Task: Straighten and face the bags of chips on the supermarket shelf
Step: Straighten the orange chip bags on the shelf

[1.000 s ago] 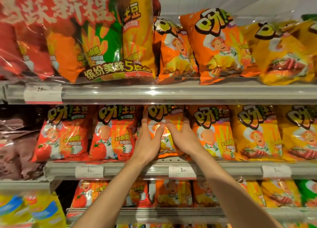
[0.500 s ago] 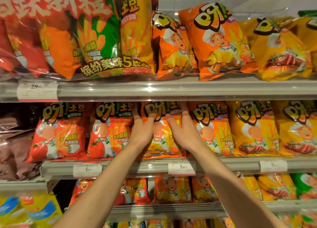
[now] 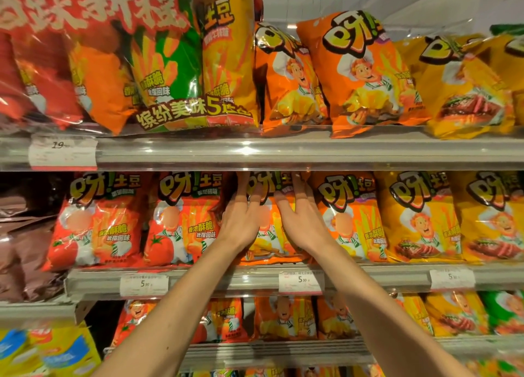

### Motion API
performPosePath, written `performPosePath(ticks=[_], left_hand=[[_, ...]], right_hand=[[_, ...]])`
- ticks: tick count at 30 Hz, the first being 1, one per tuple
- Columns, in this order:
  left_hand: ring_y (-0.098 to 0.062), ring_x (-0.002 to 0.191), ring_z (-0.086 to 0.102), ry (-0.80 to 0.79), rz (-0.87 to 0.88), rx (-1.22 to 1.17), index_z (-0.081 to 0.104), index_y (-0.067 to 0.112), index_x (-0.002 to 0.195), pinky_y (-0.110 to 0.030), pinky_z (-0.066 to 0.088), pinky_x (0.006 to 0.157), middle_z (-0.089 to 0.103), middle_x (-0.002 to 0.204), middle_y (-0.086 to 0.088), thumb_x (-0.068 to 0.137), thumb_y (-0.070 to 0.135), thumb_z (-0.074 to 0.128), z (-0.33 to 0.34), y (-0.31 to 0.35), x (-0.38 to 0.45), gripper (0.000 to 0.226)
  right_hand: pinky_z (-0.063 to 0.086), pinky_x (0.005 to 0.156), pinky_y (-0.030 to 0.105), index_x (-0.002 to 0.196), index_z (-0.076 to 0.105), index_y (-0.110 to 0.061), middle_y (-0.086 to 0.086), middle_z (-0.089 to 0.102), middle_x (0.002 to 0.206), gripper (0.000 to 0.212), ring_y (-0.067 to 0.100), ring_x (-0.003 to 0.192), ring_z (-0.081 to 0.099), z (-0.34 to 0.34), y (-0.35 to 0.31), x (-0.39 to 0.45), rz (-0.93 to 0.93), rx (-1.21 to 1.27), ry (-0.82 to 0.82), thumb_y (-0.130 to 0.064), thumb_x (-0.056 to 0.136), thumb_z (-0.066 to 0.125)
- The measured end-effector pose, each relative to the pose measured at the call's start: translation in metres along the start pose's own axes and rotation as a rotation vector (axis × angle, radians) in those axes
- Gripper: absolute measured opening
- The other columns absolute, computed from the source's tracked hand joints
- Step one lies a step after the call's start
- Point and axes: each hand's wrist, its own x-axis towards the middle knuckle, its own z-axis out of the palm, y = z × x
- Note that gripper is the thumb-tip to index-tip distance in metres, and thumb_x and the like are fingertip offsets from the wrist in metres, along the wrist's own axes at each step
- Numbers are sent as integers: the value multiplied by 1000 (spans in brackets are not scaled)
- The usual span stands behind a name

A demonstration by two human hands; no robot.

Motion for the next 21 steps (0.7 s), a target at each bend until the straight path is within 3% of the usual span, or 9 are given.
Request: performPosePath(ticks=[6,8,10,13,17,21], left_hand=[[-28,139,39,-33,59,40,10,45,156,-36,33,104,41,150,-10,104,51,29,3,-10,-23,56],[-30,137,40,-36,46,70,10,44,156,-34,33,100,39,151,-10,104,52,27,3,-11,-23,56],[-36,136,40,-21,57,127,11,44,155,-42,36,105,29,157,-11,103,55,25,0,-8,-25,55],[-40,135,42,-44,130,219,17,42,154,-48,40,107,17,162,-9,101,61,22,-7,-7,-40,56],[-41,134,44,-94,104,289,17,39,155,-45,40,102,12,164,-12,103,60,21,-4,-6,-44,57],[-41,135,44,-102,99,320,19,37,155,-46,42,102,16,162,-16,102,62,20,0,-5,-38,58]], right_hand=[[33,109,39,154,25,-28,15,26,157,58,37,139,37,1,2,-9,-7,17,40,-48,102,39],[31,110,40,155,20,-30,14,24,158,60,36,141,34,2,0,-10,-10,38,34,-49,102,39],[29,113,41,156,18,-33,11,16,162,61,33,146,26,-4,2,-15,-31,37,24,-53,101,37],[30,113,42,155,16,-35,5,6,164,60,32,148,23,-14,11,-33,-146,-132,9,-58,101,29],[39,105,42,156,14,-30,4,9,165,59,30,144,33,-13,23,-44,-241,-258,-6,-56,103,24],[35,113,42,156,17,-23,9,17,162,61,27,147,27,-8,25,-40,-229,-268,19,-54,104,21]])
